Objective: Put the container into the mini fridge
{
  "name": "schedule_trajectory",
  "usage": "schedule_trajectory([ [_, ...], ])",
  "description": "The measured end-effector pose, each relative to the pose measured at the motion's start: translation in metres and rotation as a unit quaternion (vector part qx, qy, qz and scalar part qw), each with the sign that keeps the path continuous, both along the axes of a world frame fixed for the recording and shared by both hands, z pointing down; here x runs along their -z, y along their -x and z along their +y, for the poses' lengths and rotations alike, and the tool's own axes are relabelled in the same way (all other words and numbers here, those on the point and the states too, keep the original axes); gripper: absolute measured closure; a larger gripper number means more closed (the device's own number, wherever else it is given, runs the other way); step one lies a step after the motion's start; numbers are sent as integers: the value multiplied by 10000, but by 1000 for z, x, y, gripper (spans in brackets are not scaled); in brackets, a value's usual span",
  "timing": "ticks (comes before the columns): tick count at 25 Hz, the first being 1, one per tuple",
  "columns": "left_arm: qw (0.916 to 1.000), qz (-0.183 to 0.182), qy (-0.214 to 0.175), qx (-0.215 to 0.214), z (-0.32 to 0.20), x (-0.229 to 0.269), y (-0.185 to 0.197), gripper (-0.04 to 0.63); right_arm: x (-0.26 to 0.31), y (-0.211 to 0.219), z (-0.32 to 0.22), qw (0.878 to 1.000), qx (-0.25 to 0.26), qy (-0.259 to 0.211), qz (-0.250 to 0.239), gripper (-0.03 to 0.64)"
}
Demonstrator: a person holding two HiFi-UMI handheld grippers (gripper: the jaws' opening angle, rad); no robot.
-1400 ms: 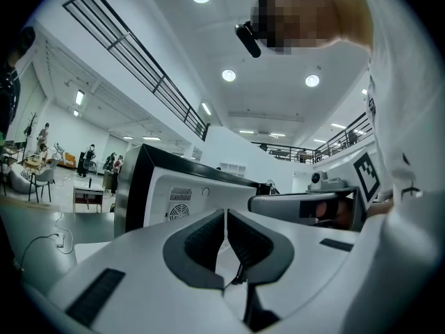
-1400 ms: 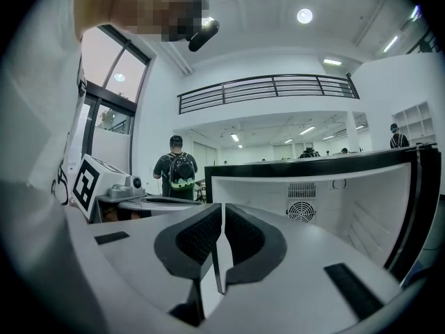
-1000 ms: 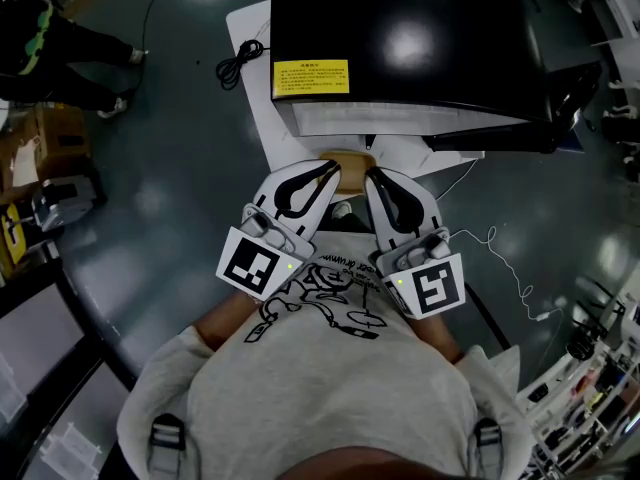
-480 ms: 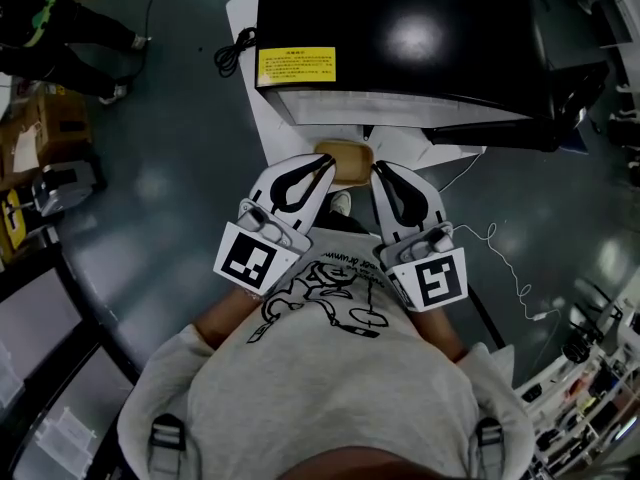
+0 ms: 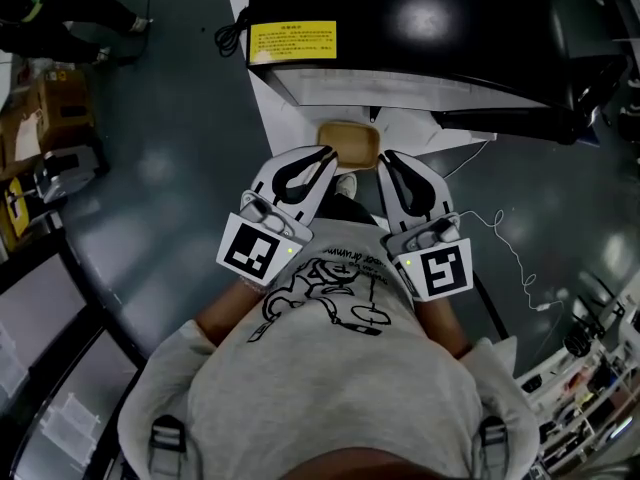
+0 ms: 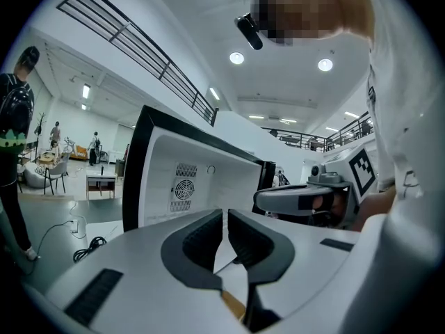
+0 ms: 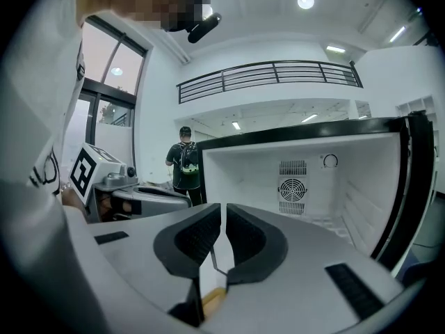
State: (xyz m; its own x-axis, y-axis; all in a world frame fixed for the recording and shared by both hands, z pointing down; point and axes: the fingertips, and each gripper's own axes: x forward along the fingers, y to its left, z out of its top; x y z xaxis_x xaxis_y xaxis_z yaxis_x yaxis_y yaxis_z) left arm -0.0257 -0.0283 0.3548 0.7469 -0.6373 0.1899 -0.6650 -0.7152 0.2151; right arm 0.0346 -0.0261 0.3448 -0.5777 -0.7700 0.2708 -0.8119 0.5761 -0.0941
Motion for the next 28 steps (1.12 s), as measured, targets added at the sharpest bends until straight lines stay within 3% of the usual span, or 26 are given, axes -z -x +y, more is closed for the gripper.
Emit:
schedule_trajectory([
  [9,9997,-160,175,-1,-2,-34,1,522,-34,-12,1,9993,8,308,199,577],
  [15,9984,-476,291,-112,0,-64,-3,509,-69,-19,2,9971,-43,598,476,570],
  [28,9930,-736,918,-97,4,-147,2,495,-140,-32,1,9920,-291,976,742,540],
])
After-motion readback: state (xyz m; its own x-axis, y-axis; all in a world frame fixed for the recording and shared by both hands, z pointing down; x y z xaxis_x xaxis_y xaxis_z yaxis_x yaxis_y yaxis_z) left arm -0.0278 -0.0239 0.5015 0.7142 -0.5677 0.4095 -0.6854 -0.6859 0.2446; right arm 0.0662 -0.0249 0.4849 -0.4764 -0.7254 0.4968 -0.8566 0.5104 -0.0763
